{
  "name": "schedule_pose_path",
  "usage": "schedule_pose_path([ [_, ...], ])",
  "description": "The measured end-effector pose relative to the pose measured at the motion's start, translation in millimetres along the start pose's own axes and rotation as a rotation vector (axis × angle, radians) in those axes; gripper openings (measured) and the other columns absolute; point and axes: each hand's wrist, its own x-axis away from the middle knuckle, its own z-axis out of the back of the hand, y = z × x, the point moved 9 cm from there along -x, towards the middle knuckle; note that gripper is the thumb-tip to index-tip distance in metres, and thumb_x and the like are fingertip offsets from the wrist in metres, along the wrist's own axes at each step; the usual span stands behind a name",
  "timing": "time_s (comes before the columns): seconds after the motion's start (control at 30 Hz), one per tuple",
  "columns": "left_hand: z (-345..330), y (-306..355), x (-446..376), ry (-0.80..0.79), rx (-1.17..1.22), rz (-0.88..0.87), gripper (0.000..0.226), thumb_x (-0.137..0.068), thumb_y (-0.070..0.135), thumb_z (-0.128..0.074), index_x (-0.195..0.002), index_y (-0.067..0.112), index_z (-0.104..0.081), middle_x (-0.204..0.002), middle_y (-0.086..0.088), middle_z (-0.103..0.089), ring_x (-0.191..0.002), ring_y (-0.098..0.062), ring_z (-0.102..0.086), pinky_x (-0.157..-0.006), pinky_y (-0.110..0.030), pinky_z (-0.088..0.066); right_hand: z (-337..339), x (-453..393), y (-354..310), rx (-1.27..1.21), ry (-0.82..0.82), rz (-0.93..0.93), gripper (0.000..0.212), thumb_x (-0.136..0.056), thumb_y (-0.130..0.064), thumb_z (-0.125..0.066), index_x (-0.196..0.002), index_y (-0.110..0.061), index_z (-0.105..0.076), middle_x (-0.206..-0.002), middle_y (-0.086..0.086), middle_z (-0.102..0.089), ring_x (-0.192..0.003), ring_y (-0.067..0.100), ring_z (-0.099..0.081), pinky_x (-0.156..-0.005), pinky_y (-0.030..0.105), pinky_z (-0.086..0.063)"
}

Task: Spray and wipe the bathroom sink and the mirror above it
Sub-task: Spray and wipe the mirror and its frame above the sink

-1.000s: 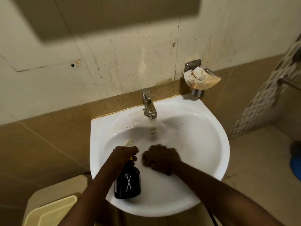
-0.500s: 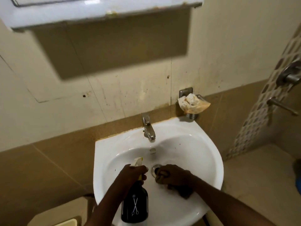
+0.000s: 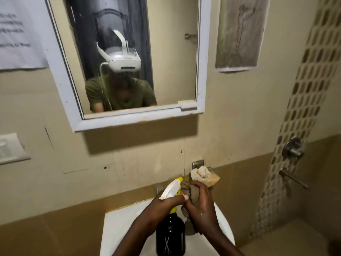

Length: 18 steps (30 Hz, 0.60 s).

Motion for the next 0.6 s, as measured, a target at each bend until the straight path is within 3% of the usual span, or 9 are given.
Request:
schedule_pose_path([
  [0.13, -12, 55, 9, -0.002, 0.041, -0.078, 0.013, -0.08, 0.018, -0.068, -0.092, 0.021, -0.073, -0.087, -0.006, -0.073, -0.077, -0.017, -0.068, -0.076, -0.032, -0.053, 9, -16, -53, 0.147, -0.077, 0.115, 0.066, -0.07, -0.046, -0.053, -0.133, -0.034, -0.036, -0.126, -0.015, -0.041, -0.125, 0.005, -0.035, -0.105, 0.034, -0.035],
  [0.2, -11, 75, 12, 0.01, 0.057, -0.103, 0.017, -0.079, 0.019, -0.068, -0.094, 0.012, -0.073, -0.092, -0.015, -0.072, -0.079, -0.025, -0.067, -0.081, -0.039, -0.053, 11, -19, -74, 0.115, -0.216, 0.18, 0.074, -0.074, -0.041, -0.052, -0.142, -0.034, -0.024, -0.139, -0.019, -0.029, -0.135, 0.0, -0.023, -0.111, 0.028, -0.026],
  [0.27, -9, 94, 16, 0.021, 0.078, -0.111, 0.03, -0.076, 0.021, -0.07, -0.1, 0.003, -0.069, -0.094, -0.02, -0.07, -0.08, -0.03, -0.066, -0.08, -0.042, -0.054, 23, -26, -98, 0.068, -0.28, 0.245, 0.07, -0.079, -0.034, -0.049, -0.144, -0.034, -0.021, -0.143, -0.018, -0.027, -0.136, 0.002, -0.026, -0.112, 0.025, -0.027],
  [0.37, -11, 122, 25, 0.021, 0.137, -0.127, 0.026, -0.082, 0.017, -0.068, -0.104, 0.003, -0.068, -0.093, -0.02, -0.07, -0.079, -0.031, -0.065, -0.075, -0.038, -0.055, 49, -45, -132, 0.081, -0.203, 0.321, 0.067, -0.084, -0.03, -0.055, -0.143, -0.036, -0.024, -0.136, -0.019, -0.037, -0.127, -0.001, -0.039, -0.104, 0.019, -0.035],
  [0.43, -13, 142, 31, 0.021, 0.154, -0.142, 0.032, -0.084, 0.018, -0.067, -0.113, 0.005, -0.066, -0.106, -0.026, -0.069, -0.088, -0.033, -0.065, -0.087, -0.046, -0.053, 63, -56, -153, 0.094, -0.144, 0.35, 0.073, -0.082, -0.027, -0.063, -0.143, -0.036, -0.024, -0.128, -0.015, -0.043, -0.12, -0.003, -0.043, -0.098, 0.013, -0.036],
  [0.53, -18, 171, 40, 0.023, 0.155, -0.186, 0.038, -0.083, 0.02, -0.067, -0.116, 0.001, -0.063, -0.111, -0.027, -0.066, -0.09, -0.033, -0.062, -0.087, -0.042, -0.051, 81, -64, -178, 0.182, -0.069, 0.425, 0.07, -0.078, -0.04, -0.063, -0.137, -0.056, -0.031, -0.123, -0.016, -0.039, -0.119, -0.002, -0.035, -0.098, 0.009, -0.029],
  [0.6, -24, 186, 44, 0.013, 0.154, -0.204, 0.037, -0.082, 0.021, -0.068, -0.112, 0.001, -0.065, -0.106, -0.023, -0.067, -0.088, -0.032, -0.062, -0.082, -0.038, -0.051, 90, -66, -190, 0.129, -0.06, 0.397, 0.06, -0.074, -0.046, -0.062, -0.127, -0.062, -0.038, -0.133, -0.014, -0.033, -0.126, -0.003, -0.031, -0.098, 0.007, -0.027],
])
